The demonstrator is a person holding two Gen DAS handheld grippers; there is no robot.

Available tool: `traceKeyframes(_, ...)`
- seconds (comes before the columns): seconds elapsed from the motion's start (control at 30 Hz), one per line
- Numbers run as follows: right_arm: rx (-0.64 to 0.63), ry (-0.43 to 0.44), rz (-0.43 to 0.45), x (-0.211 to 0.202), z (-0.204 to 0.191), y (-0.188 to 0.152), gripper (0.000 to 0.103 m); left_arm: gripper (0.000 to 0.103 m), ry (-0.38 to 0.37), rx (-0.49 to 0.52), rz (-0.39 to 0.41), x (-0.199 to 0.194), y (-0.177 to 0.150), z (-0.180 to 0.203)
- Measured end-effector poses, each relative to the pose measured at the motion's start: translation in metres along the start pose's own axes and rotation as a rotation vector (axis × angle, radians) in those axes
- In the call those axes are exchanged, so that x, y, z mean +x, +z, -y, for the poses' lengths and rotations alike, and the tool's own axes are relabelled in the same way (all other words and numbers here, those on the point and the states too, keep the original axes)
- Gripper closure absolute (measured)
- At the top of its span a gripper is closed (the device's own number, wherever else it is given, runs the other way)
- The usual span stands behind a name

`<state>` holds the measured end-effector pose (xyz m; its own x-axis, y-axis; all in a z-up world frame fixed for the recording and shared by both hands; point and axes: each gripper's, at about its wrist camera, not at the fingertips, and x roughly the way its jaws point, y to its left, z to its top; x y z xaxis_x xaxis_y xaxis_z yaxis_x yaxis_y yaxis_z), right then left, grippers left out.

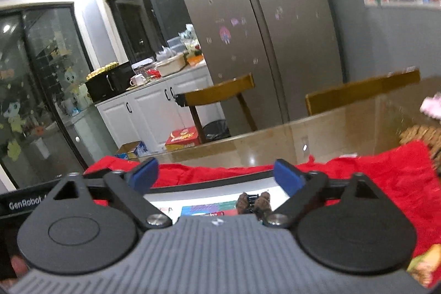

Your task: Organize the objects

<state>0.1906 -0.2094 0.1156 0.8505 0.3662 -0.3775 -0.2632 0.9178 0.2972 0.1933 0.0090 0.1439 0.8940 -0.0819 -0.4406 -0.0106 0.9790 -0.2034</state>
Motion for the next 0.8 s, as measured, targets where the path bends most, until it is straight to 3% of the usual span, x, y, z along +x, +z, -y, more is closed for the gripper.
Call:
traceKeyframes(0.03,-0.027,0.000,0.014,-0.012,-0.005,-0.002,0.000,0.009,0.026,0.022,0.025,-0.013,-0.001,0.002)
traceKeyframes(0.17,-0.156,0.001,0.074,-0.058,-0.025,-0.025,0.000,0.008,0.072,0.078,0.101,-0.062,-0.023,0.002)
traceKeyframes(0.27,-0.185,-0.050,0.068,-0.077,-0.035,-0.053,0.000,0.008,0.075,0.095,0.084,-0.088,-0.052,-0.005)
traceKeyframes(0.43,-0.127,-0.116,0.020,-0.088,-0.033,-0.106,0.000,0.008,0.042,0.133,0.019,-0.114,-0.112,-0.021)
traceKeyframes(0.63,-0.126,-0.163,-0.050,-0.080,-0.032,-0.160,0.000,0.008,0.061,0.116,0.004,-0.120,-0.185,-0.037)
traceKeyframes(0.77,-0.171,-0.217,-0.037,-0.076,-0.032,-0.183,0.000,0.008,0.102,0.183,-0.012,-0.109,-0.207,-0.028)
traceKeyframes(0.8,-0.171,-0.224,-0.067,-0.072,-0.031,-0.183,0.000,0.008,0.107,0.200,-0.010,-0.107,-0.211,-0.027)
